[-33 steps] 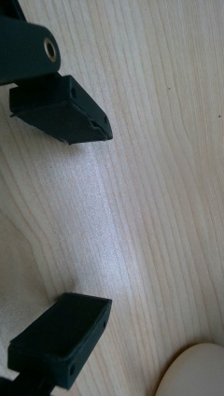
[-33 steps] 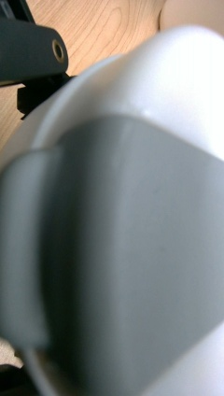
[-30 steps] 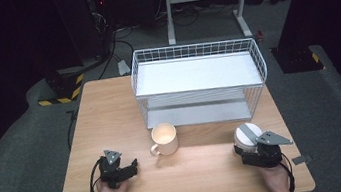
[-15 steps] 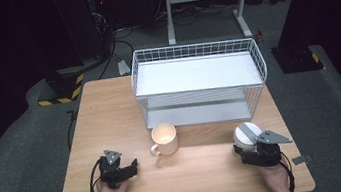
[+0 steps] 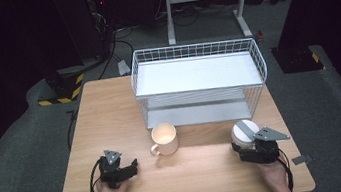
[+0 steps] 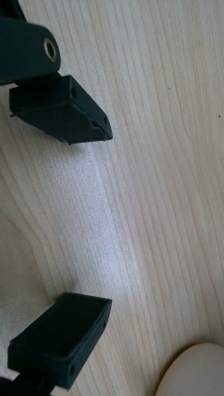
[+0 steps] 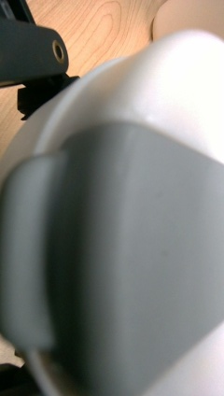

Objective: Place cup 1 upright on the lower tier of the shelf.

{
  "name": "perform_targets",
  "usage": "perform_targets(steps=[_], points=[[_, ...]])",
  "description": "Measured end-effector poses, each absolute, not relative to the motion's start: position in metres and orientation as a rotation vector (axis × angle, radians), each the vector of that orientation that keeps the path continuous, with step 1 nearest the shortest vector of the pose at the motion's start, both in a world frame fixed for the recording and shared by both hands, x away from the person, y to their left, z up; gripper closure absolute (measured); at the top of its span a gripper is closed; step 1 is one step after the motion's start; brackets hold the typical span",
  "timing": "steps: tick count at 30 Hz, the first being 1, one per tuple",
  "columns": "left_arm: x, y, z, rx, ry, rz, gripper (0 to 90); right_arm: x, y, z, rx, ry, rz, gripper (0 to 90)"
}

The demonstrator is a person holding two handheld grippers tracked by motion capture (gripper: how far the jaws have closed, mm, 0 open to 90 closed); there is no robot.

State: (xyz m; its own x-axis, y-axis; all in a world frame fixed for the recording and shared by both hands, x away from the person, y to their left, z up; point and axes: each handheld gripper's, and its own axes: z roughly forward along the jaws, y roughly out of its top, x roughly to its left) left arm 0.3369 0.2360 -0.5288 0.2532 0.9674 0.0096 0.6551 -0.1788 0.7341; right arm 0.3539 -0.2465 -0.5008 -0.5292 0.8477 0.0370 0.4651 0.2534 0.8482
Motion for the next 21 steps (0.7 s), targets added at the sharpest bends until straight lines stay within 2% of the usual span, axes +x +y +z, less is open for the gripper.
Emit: perform_targets(steps=[21], points=[[0.337, 0.236, -0.529, 1.915, 1.471, 0.654, 16.4, 0.382, -0.238, -0.491, 1.196, 2.125, 1.22, 18.9]])
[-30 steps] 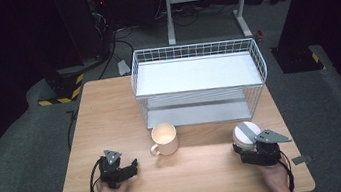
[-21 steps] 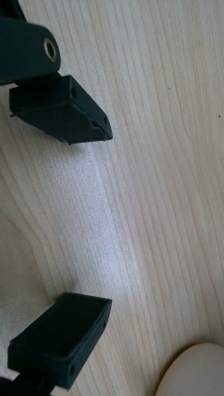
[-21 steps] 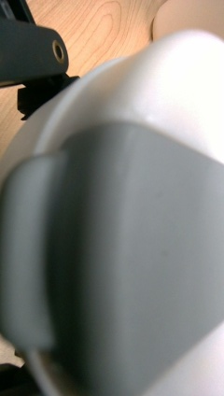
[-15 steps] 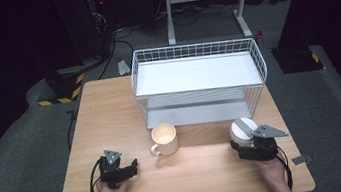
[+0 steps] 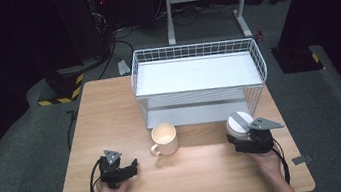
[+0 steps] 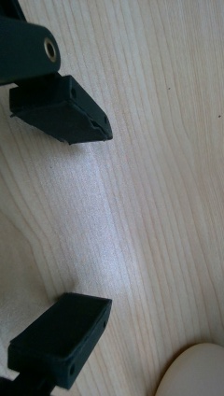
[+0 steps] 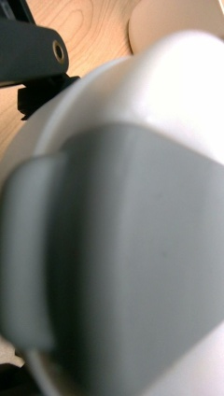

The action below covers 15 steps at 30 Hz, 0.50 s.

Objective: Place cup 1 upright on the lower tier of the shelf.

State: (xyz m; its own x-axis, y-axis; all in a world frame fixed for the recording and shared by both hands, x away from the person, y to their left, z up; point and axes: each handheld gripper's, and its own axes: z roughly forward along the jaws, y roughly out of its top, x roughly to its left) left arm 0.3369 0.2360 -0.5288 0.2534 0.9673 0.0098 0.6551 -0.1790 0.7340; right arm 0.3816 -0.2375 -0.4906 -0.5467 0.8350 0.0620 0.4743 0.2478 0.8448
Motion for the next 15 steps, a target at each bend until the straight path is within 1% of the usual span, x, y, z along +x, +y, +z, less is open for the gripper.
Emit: perform_targets(steps=[15], points=[[0.337, 0.236, -0.529, 1.914, 1.472, 0.655, 16.5, 0.4, -0.233, -0.487, 1.224, 2.118, 1.216, 18.9]])
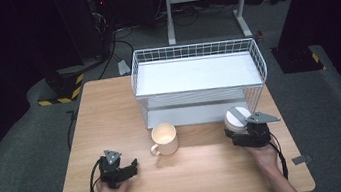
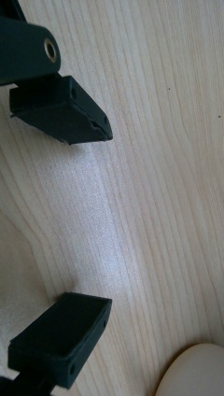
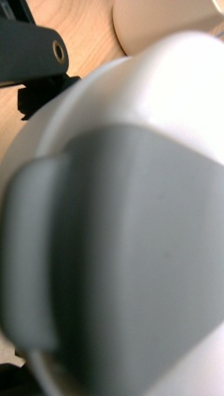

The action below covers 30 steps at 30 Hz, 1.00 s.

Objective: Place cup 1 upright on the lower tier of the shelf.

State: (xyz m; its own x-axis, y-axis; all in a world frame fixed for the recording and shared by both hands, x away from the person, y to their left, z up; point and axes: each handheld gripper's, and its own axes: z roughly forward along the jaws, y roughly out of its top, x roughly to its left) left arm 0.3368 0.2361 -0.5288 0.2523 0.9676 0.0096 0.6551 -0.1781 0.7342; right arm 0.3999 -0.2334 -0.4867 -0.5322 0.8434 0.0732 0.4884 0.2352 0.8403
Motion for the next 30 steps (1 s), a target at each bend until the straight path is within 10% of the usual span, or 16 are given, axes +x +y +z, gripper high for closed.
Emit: perform_targets(steps=[30], points=[[0.337, 0.236, -0.529, 1.912, 1.472, 0.654, 16.6, 0.449, -0.215, -0.482, 1.27, 2.055, 1.203, 19.0]])
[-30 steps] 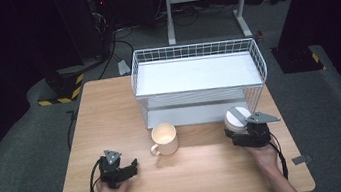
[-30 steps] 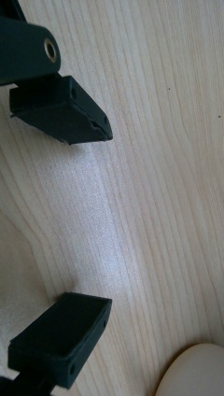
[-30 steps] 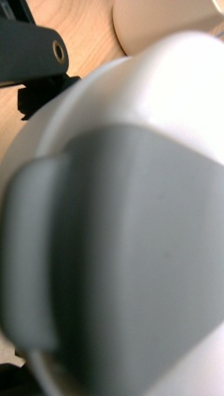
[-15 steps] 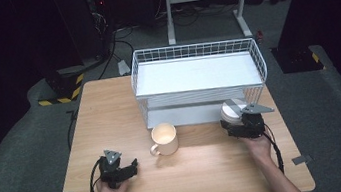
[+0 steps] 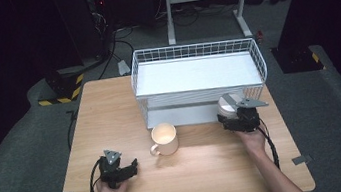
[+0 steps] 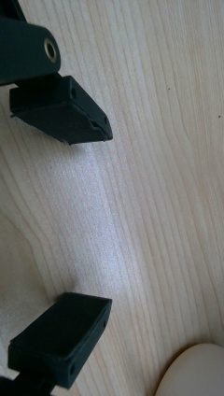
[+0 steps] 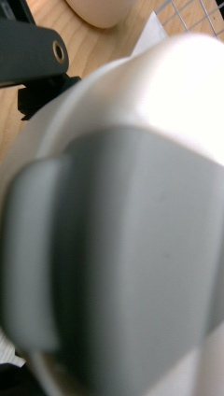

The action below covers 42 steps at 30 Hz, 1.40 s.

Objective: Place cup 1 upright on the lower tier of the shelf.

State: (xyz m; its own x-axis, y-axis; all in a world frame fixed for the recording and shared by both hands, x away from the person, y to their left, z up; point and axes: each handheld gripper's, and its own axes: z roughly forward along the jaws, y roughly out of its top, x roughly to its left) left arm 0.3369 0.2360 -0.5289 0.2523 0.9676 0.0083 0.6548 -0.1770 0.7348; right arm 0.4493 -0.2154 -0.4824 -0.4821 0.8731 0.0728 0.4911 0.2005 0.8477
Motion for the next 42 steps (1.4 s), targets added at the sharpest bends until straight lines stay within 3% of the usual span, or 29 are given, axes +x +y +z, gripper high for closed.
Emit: perform_targets(steps=[42], points=[[0.337, 0.236, -0.529, 1.913, 1.473, 0.655, 16.6, 0.478, -0.209, -0.492, 1.258, 2.003, 1.151, 19.0]])
